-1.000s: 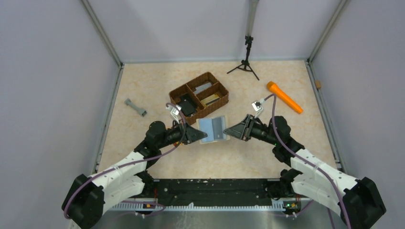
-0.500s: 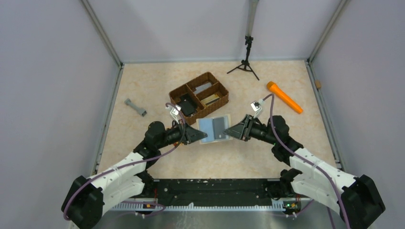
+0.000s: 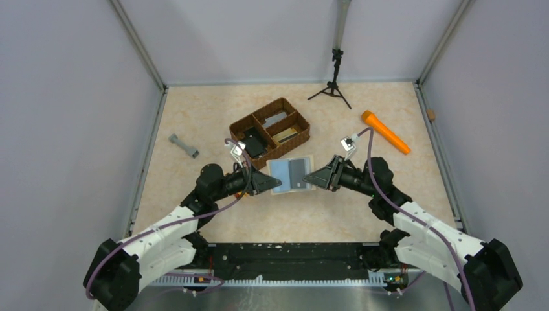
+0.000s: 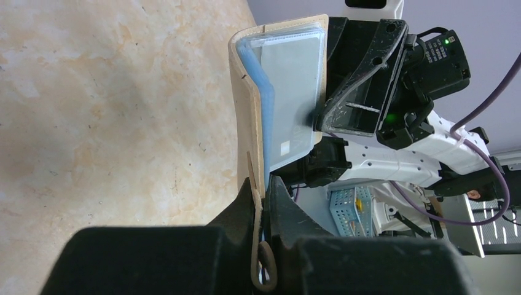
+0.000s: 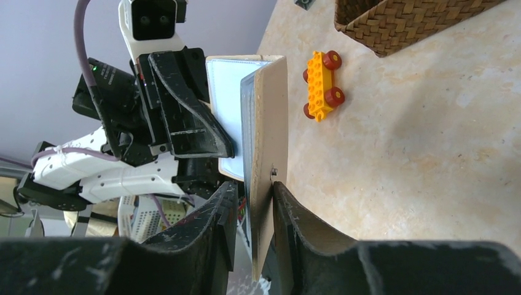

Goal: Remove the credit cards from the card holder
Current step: Remove the credit card from the card holder.

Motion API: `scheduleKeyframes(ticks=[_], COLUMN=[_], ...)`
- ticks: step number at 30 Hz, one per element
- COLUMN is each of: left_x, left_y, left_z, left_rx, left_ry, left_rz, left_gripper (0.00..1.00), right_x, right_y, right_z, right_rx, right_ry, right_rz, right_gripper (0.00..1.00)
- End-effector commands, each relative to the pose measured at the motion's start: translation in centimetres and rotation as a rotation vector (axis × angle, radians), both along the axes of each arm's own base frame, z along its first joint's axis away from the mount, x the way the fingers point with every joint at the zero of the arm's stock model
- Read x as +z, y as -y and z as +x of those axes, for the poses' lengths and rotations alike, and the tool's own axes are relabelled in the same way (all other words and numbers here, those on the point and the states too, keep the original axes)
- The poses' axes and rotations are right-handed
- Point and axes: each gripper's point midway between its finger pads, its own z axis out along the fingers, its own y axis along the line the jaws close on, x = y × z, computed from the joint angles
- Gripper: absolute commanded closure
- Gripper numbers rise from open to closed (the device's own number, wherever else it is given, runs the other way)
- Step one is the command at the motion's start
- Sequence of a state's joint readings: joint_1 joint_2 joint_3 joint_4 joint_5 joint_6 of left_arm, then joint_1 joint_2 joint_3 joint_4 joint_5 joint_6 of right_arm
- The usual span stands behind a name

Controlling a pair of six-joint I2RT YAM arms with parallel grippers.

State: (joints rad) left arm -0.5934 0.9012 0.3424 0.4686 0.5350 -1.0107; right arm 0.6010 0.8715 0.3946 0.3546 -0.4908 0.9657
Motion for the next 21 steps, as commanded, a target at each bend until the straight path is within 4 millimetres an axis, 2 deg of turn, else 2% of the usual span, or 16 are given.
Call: scheduleKeyframes(ticks=[1, 7, 21], left_x=[3.61, 3.18, 2.67], left_y=[0.33, 0.37, 0.39], left_z=[0.33, 0.55, 0.53], left_rx=[-0.014, -0.007, -0.008], left_ry=[0.113, 0.102, 0.091], left_rz=[-0.058, -0.049, -0.045], left_gripper=[1.00, 1.00, 1.00], right_x=[3.55, 4.14, 3.99], right_y=[-0.31, -0.20, -0.08], right_z=[0.20, 0.17, 0.09], right_rx=[0.008, 0.002, -0.001], right_ry=[0.091, 0.107, 0.103], right_rz=[0.069, 0.085, 0.080], right_gripper=[0.70, 0.70, 0.67])
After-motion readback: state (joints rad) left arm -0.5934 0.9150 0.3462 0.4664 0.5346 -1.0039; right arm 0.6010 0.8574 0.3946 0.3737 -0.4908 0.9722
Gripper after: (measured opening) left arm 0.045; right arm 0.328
